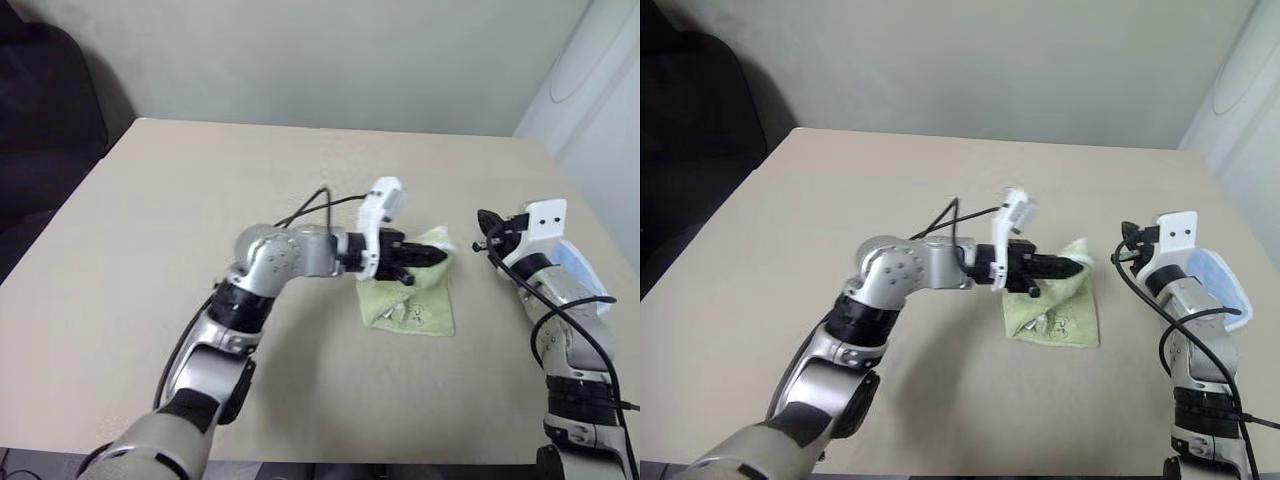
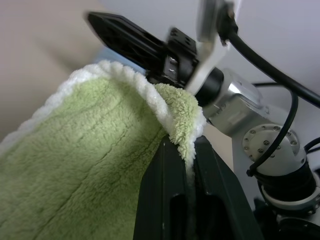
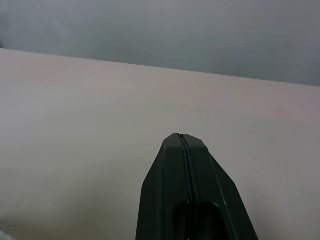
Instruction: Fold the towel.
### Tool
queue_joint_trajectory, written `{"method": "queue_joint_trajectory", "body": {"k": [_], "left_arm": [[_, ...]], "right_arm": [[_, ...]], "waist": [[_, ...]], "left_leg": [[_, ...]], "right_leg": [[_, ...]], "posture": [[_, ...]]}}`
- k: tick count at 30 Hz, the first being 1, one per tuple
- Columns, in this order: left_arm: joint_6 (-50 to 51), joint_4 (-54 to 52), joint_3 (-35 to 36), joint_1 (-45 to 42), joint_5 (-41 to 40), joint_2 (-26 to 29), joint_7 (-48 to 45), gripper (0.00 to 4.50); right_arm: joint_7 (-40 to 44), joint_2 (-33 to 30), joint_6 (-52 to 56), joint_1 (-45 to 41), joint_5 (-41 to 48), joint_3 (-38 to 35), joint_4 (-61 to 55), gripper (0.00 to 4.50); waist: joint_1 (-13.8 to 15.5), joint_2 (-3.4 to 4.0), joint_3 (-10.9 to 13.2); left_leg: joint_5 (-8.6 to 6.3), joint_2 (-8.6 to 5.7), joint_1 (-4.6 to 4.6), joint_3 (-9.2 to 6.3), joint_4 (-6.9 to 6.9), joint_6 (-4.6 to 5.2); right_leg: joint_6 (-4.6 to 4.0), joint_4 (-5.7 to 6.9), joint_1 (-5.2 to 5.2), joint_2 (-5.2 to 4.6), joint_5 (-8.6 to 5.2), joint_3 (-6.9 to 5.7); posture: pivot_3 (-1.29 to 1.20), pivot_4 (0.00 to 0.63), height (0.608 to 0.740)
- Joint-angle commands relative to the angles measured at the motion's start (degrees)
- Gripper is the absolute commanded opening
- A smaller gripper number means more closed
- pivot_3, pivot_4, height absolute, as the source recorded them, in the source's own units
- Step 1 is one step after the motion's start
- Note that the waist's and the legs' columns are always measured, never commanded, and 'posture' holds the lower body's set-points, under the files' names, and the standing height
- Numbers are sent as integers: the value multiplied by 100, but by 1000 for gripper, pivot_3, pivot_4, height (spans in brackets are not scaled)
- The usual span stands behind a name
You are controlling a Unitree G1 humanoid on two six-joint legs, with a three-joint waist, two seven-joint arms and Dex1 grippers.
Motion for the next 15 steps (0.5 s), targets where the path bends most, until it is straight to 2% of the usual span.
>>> {"method": "queue_joint_trajectory", "body": {"k": [1,6,11,15], "left_arm": [[-19,391,-530,-168,763,-277,-211,13],[-228,855,-1216,-90,1825,-444,-473,13],[-349,1121,-1102,55,2264,-740,-653,13],[-331,1084,-825,226,2367,-945,-734,1092]], "right_arm": [[-159,-18,-57,94,60,-206,-461,0],[-244,-15,-26,219,87,-242,-618,0],[-275,2,-29,227,69,-194,-629,0],[-244,-28,-25,150,56,-128,-592,0]], "waist": [[0,1,0],[0,3,2],[2,3,2],[16,3,2]], "left_leg": [[-1,0,2,1,0,1],[-1,0,3,2,4,3],[1,0,2,3,4,10],[3,-3,-2,2,5,15]], "right_leg": [[3,0,3,-1,0,1],[48,1,6,-1,-27,3],[58,0,6,-1,-27,3],[63,-1,8,-3,-26,4]], "posture": [[0,150,740],[0,150,740],[0,150,740],[0,150,740]]}}
